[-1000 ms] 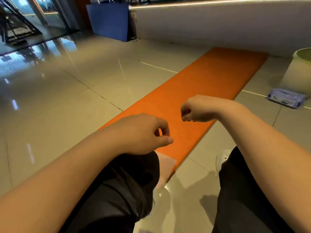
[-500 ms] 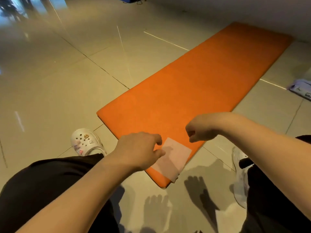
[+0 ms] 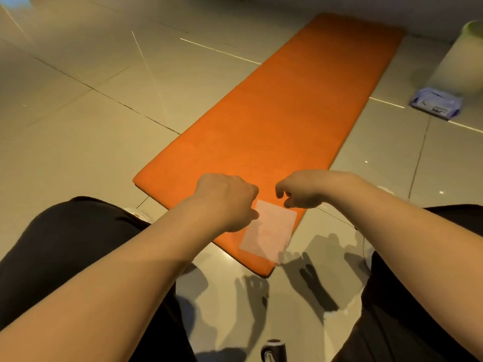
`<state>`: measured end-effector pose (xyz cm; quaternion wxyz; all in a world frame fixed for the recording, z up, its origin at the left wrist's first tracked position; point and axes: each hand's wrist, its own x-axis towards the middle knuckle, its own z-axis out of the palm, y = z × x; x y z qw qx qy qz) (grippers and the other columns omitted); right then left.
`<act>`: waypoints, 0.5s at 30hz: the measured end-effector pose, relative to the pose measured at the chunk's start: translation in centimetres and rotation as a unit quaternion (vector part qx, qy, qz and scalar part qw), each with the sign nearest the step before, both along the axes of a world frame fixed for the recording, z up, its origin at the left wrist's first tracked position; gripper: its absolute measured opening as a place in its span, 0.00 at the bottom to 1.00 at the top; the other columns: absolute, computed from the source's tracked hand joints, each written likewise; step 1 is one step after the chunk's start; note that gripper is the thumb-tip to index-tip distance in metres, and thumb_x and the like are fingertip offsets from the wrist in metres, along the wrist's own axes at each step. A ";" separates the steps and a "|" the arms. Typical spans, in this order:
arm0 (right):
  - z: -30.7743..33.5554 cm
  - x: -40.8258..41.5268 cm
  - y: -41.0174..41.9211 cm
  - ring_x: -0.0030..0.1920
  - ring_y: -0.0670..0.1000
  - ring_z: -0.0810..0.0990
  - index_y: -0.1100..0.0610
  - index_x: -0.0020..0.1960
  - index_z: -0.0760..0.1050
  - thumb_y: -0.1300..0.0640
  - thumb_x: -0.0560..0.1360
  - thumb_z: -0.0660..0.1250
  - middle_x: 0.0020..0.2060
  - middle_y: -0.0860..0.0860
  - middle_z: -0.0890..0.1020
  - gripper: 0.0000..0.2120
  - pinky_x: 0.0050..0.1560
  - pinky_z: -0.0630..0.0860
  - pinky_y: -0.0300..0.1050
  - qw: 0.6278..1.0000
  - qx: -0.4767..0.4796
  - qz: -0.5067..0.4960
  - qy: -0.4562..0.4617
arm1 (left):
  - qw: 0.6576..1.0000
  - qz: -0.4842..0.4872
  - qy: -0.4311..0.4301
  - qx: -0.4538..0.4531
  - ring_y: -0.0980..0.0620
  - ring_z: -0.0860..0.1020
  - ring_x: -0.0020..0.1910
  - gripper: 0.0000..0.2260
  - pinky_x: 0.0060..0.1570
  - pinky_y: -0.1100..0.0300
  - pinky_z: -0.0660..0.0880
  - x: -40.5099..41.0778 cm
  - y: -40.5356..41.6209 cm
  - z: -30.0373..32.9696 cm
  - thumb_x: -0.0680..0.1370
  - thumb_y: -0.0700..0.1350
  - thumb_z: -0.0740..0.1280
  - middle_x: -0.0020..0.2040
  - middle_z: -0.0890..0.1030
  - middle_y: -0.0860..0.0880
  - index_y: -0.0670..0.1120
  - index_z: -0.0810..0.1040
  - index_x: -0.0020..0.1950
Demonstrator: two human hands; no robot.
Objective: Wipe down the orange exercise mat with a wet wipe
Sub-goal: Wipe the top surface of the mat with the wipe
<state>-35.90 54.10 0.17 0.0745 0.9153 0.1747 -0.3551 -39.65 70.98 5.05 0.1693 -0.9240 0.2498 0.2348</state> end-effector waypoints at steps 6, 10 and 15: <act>-0.7 -5.3 -0.5 0.64 0.56 0.73 0.52 0.72 0.67 0.49 0.82 0.60 0.67 0.53 0.73 0.19 0.61 0.73 0.50 0.991 0.015 -0.130 -0.034 | 0.999 -0.038 0.003 -0.008 0.45 0.75 0.62 0.21 0.45 0.55 0.69 1.0 3.1 0.3 0.83 0.60 0.56 0.66 0.75 0.49 0.53 0.67 0.73; -1.4 -8.0 2.0 0.63 0.54 0.74 0.52 0.69 0.72 0.48 0.82 0.60 0.65 0.52 0.76 0.17 0.59 0.74 0.49 0.963 0.085 -0.225 -0.122 | 0.998 -0.052 0.007 -0.017 0.45 0.75 0.62 0.21 0.47 0.54 0.71 1.2 5.4 -0.6 0.83 0.60 0.57 0.66 0.75 0.48 0.53 0.67 0.73; -7.0 -10.5 4.9 0.63 0.55 0.75 0.54 0.68 0.72 0.50 0.82 0.60 0.66 0.53 0.75 0.17 0.60 0.72 0.46 0.879 0.194 -0.412 -0.142 | 0.996 -0.066 0.053 0.018 0.44 0.75 0.64 0.22 0.52 0.54 0.72 2.2 7.2 -4.4 0.83 0.59 0.57 0.68 0.74 0.48 0.52 0.66 0.75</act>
